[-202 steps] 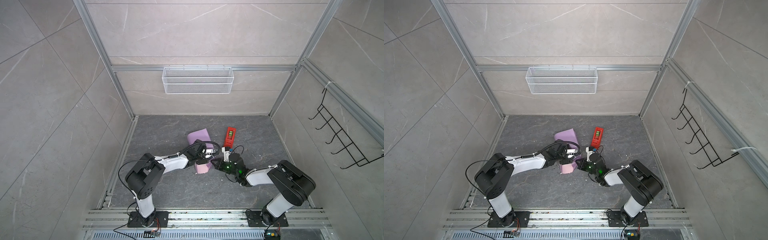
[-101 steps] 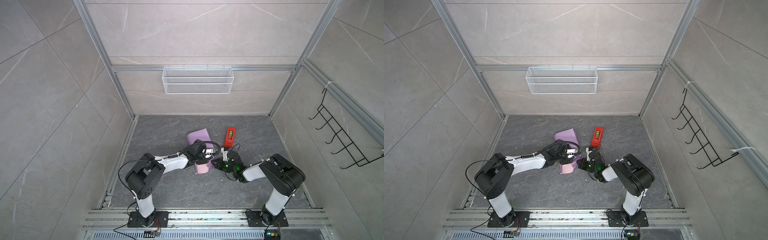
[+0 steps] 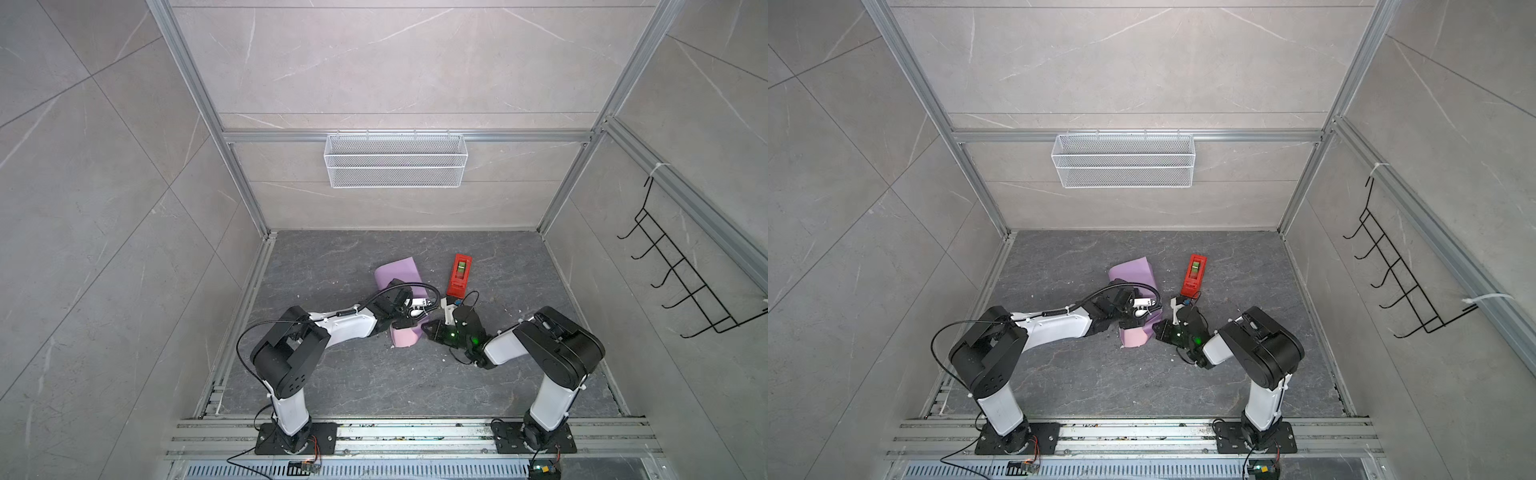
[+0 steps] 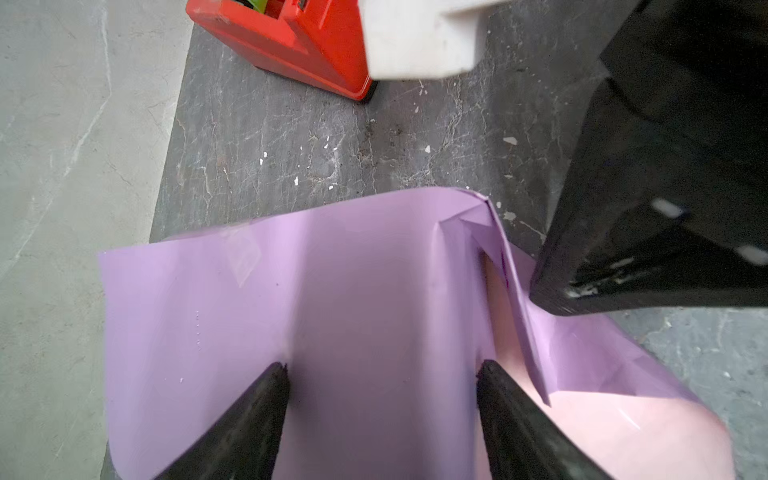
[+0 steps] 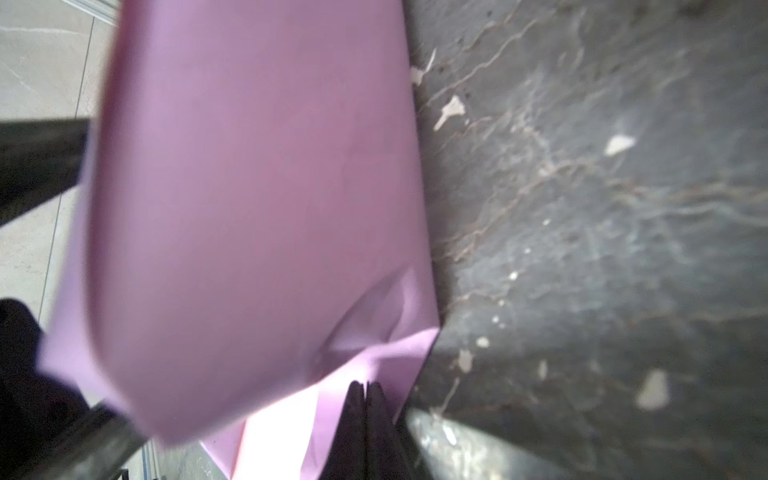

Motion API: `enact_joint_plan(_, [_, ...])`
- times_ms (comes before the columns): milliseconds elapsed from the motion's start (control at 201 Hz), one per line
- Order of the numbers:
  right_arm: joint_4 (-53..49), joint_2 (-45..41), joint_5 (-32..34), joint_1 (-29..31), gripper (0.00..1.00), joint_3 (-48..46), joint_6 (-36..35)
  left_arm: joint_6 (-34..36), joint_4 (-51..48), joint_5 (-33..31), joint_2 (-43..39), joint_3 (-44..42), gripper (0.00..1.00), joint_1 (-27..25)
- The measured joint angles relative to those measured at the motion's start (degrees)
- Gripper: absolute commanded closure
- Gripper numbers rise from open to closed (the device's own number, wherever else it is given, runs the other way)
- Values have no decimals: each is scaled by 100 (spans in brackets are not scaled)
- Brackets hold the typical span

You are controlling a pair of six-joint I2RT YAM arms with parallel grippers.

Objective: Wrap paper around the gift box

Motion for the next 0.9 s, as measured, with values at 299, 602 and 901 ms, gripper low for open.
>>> enact_joint_plan(299, [-92,-264,212,549,100,-236,140,0,0,-2,0,0,27,0])
enact_joint_plan(602, [-645,-719,229,662,100,-310,190,-50,-2,7,2,0,25,0])
enact_joint_plan(901, [-1027,-1351,83,13,100,-308,26,-540,-79,83,-24,57,24,0])
